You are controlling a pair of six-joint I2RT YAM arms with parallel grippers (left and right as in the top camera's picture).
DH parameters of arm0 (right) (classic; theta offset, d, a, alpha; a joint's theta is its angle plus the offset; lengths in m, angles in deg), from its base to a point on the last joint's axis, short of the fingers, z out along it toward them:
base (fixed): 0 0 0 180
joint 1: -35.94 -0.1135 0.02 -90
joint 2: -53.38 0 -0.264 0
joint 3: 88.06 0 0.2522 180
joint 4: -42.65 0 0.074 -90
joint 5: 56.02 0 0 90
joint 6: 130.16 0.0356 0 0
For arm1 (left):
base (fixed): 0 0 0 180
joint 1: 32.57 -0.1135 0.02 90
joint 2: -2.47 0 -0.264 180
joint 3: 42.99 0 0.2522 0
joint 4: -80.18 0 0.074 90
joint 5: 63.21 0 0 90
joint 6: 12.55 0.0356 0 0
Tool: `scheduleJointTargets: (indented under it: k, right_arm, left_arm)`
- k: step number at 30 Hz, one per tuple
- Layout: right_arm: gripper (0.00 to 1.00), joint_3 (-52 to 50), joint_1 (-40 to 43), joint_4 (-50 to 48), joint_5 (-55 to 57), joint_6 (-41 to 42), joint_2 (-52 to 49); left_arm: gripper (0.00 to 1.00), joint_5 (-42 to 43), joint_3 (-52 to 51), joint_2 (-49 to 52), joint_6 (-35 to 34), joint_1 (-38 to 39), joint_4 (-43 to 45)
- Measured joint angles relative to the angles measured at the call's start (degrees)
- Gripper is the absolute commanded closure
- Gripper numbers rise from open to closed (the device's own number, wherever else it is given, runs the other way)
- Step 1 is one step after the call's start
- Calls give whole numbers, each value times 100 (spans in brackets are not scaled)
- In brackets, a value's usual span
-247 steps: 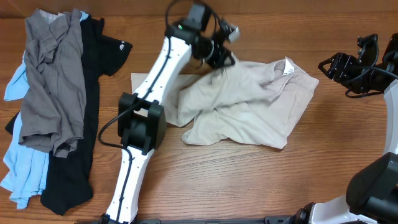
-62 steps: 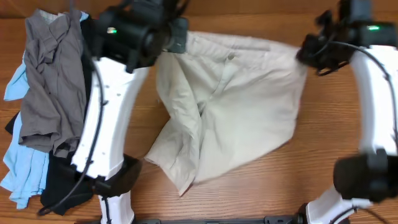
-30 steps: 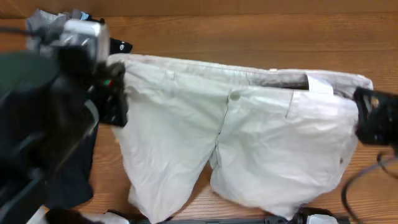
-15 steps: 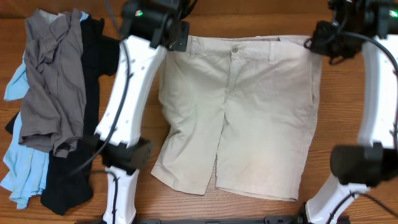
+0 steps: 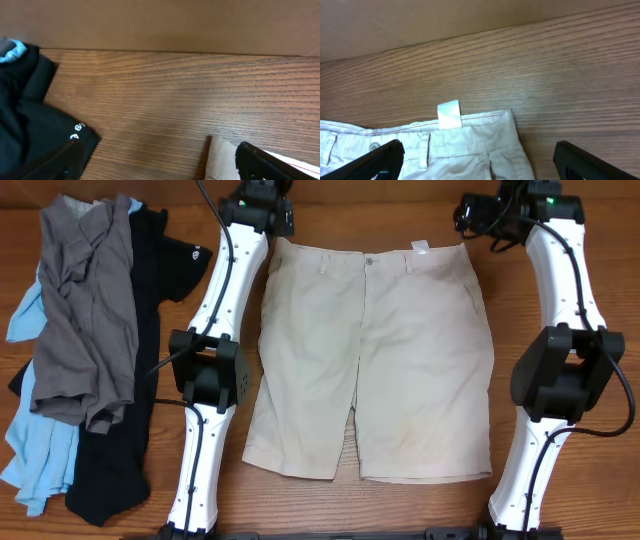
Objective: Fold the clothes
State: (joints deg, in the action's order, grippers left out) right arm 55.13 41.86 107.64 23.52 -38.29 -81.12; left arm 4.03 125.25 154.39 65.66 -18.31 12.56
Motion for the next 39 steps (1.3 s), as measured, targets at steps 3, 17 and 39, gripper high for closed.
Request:
scheduleJointTargets:
  k: [3, 17, 39]
  right_arm:
    - [0, 177, 0, 599, -166, 72, 81]
    - [0, 415, 0, 2437, -903, 114, 1668]
    - [0, 428, 0, 4291, -822, 118, 2470]
  left_arm:
    - [0, 107, 22, -96, 127, 37, -317]
    - [0, 2090, 278, -2483, 138, 197, -2726]
    - [0, 2363, 240, -2629, -26, 1447, -4280]
